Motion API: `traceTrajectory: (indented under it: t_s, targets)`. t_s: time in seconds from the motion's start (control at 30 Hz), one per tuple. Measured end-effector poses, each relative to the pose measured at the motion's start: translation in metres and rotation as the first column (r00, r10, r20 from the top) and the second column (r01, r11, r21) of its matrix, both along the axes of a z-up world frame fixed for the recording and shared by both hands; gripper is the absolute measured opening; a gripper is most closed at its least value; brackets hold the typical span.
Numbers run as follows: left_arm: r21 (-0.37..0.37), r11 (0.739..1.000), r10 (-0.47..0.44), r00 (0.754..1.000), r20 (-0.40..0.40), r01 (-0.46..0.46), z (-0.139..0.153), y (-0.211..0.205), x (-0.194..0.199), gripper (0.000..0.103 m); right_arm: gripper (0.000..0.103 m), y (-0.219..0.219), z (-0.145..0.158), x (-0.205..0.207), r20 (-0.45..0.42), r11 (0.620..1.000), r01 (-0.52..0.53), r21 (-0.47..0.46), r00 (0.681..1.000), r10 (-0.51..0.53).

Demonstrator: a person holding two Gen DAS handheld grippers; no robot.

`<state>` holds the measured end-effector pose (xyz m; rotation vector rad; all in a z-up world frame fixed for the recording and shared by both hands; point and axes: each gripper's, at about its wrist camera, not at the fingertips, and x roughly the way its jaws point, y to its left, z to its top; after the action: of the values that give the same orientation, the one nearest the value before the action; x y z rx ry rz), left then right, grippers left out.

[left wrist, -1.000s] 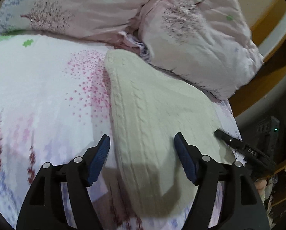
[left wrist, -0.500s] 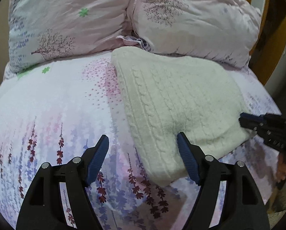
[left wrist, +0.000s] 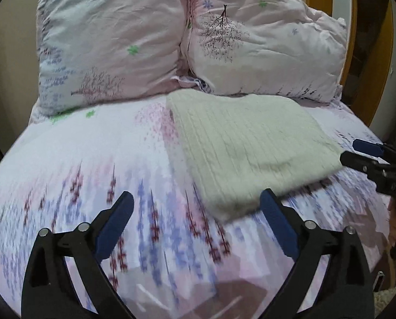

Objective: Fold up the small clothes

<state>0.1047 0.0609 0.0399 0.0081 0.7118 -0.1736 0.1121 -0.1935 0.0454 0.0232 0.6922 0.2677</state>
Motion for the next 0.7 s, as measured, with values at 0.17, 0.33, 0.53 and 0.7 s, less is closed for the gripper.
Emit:
traceTrajectory:
  t_s: [0.17,0.33,0.53,0.7]
  targets:
    - [-0.025,1.000,0.011,0.999,-0.036,-0.012,-0.004,0.003,-0.024,0.102,0.087,-0.010,-0.003,-0.022,-0.009,1.000,0.000,0.019,1.000,0.000]
    - [0.026,0.999,0.023,0.996,-0.083,-0.021,-0.010,-0.005,-0.043,0.102,0.091,-0.002,-0.014,-0.045,-0.057,0.998,-0.054,-0.031,0.997,0.052]
    - [0.095,0.995,0.035,0.988,-0.150,-0.021,-0.018,-0.018,-0.053,0.102,0.091,0.005,-0.031,-0.060,-0.121,0.995,-0.068,-0.077,0.991,0.058]
    - [0.101,0.995,0.045,0.978,-0.202,-0.025,-0.026,-0.020,-0.056,0.102,0.091,0.000,-0.043,-0.064,-0.177,0.996,-0.050,-0.075,0.984,0.036]
